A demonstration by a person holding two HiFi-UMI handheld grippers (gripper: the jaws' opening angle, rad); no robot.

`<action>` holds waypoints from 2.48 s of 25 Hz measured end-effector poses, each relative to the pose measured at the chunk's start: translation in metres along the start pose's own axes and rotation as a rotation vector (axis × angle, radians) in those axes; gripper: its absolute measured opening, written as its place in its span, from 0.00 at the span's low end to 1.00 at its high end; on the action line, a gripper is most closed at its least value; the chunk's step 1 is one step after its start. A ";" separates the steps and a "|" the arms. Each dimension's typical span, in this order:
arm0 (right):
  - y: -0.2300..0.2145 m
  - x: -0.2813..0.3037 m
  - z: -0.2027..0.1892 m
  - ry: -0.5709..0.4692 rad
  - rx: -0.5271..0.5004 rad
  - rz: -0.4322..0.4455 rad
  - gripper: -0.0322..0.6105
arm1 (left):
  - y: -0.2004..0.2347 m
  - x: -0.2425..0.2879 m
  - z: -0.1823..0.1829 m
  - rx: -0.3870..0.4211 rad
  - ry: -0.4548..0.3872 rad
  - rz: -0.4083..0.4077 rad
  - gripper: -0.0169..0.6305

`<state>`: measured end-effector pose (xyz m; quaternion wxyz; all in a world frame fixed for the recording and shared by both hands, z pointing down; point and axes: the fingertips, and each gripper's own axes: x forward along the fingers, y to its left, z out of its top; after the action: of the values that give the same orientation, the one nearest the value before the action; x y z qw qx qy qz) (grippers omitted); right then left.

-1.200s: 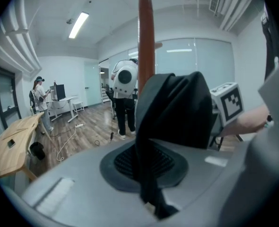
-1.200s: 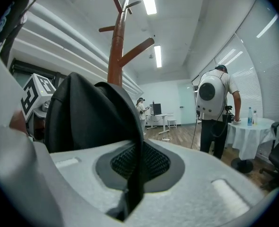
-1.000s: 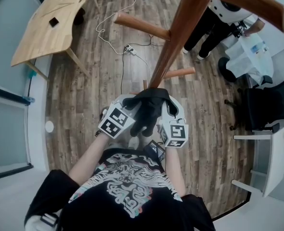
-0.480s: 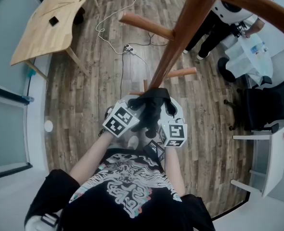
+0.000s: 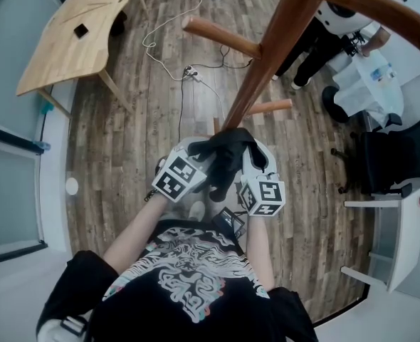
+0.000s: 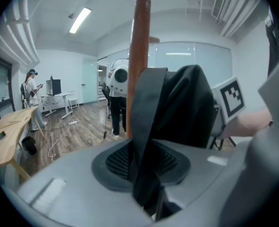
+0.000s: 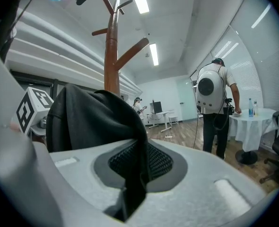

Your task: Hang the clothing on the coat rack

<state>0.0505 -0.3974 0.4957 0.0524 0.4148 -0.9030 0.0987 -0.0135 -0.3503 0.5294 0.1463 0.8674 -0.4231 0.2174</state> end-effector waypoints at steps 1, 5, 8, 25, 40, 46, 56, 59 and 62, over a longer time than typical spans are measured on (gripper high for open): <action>0.000 -0.001 0.002 -0.001 0.002 -0.001 0.12 | 0.000 -0.001 0.000 -0.002 -0.002 -0.002 0.11; -0.002 -0.009 0.005 0.001 0.018 0.001 0.16 | -0.005 -0.002 0.002 -0.006 -0.007 -0.003 0.14; -0.003 -0.017 0.006 -0.003 0.024 -0.005 0.19 | -0.009 -0.005 0.002 -0.008 -0.007 -0.013 0.18; 0.010 -0.061 0.014 -0.048 0.013 -0.049 0.23 | -0.033 -0.034 -0.021 -0.035 0.022 -0.041 0.37; 0.051 -0.117 0.010 -0.038 -0.081 -0.135 0.06 | -0.018 -0.109 -0.007 -0.020 -0.188 0.142 0.28; 0.074 -0.155 0.001 -0.025 -0.097 -0.159 0.05 | -0.043 -0.139 -0.019 -0.006 -0.200 0.110 0.01; 0.132 -0.195 -0.004 -0.050 -0.106 -0.170 0.05 | -0.072 -0.195 -0.051 0.010 -0.236 0.104 0.01; 0.145 -0.212 -0.005 -0.056 -0.107 -0.181 0.05 | -0.081 -0.208 -0.056 0.027 -0.239 0.107 0.01; 0.155 -0.233 -0.009 -0.063 -0.077 -0.184 0.05 | -0.092 -0.218 -0.062 0.029 -0.237 0.104 0.01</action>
<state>0.0838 -0.1247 0.4424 0.0486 0.4967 -0.8654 0.0454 -0.0751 -0.1220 0.4678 0.0714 0.8658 -0.4788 0.1266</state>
